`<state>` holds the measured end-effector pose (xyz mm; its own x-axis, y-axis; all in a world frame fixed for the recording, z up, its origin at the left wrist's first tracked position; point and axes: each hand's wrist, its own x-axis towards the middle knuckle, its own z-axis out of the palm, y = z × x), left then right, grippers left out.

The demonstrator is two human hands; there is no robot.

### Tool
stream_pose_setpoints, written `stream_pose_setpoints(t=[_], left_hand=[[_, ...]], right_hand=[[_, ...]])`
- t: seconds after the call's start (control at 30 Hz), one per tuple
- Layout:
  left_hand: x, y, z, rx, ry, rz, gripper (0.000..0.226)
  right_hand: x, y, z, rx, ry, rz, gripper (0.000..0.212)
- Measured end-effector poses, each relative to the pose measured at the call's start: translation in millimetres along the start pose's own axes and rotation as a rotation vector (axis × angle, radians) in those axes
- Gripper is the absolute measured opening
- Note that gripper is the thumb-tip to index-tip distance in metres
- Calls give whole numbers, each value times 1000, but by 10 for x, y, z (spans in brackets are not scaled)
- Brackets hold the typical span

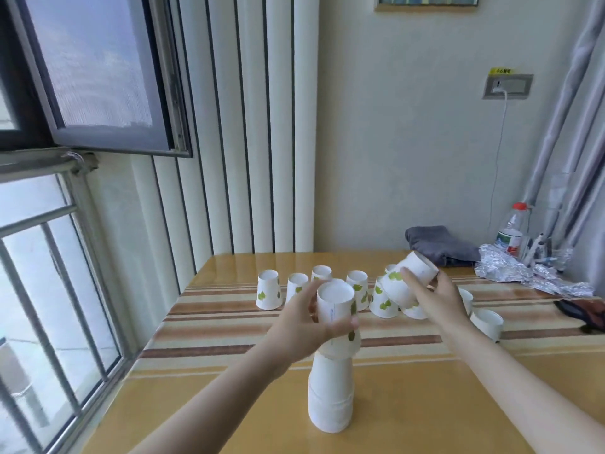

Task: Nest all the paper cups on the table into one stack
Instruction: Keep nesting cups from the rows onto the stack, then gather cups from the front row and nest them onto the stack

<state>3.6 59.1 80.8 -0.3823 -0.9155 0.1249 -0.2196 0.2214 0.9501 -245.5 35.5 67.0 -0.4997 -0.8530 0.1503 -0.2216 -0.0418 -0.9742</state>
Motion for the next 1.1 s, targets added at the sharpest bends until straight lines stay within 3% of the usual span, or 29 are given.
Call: stream_pose_setpoints(t=[0.17, 0.37, 0.57, 0.7, 0.8, 0.87, 0.97, 1.1], left_hand=[[-158, -249, 164, 40, -48, -36, 51], [-289, -549, 222, -38, -128, -76, 44], [-320, -634, -127, -97, -199, -98, 101], [-360, -654, -438, -238, -128, -125, 98], [-284, -678, -546, -373, -85, -120, 85], [-170, -705, -580, -438, -40, -137, 76], [90, -775, -609, -468, 93, -137, 88], [554, -941, -649, -357, 300, -162, 84]], right_hand=[[-386, -449, -62, 53, -218, -170, 48], [-710, -508, 17, -21, -394, -252, 37], [-915, -341, 256, -122, -538, -266, 43], [-978, -134, 388, -175, -618, -277, 46], [-1054, 80, 462, -248, -673, -264, 50], [-1068, 160, 451, -262, -694, -269, 52], [-888, 179, 328, -159, -667, -185, 61], [-380, 223, 100, -130, -411, -112, 44]])
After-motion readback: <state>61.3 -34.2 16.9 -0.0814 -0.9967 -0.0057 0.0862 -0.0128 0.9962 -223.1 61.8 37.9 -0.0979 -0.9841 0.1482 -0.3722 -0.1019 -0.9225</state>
